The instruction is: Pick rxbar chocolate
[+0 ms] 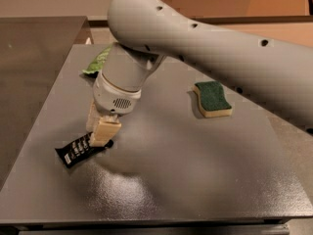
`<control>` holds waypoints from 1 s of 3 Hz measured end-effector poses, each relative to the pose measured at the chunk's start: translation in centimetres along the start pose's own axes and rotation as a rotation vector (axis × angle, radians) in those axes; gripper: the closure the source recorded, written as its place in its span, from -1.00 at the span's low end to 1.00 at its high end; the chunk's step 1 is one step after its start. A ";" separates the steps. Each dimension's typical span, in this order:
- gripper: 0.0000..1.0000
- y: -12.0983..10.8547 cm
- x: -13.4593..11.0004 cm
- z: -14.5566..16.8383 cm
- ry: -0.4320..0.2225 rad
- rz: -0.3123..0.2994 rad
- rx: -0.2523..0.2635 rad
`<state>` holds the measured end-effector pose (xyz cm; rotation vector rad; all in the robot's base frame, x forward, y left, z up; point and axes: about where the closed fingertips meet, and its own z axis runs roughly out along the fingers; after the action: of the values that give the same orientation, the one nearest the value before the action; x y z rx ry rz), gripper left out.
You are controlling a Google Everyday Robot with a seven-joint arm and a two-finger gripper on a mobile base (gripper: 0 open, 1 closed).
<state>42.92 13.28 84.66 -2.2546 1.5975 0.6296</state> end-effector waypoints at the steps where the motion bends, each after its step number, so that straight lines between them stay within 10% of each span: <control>1: 1.00 0.1 0.2 -0.9 -0.020 0.012 0.010; 3: 1.00 -0.4 -1.1 -4.7 -0.075 0.017 0.054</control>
Offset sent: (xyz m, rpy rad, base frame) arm 0.0128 -0.0182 0.0407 0.0801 -0.0034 -0.0608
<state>43.83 12.04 89.23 -2.1558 1.5804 0.6595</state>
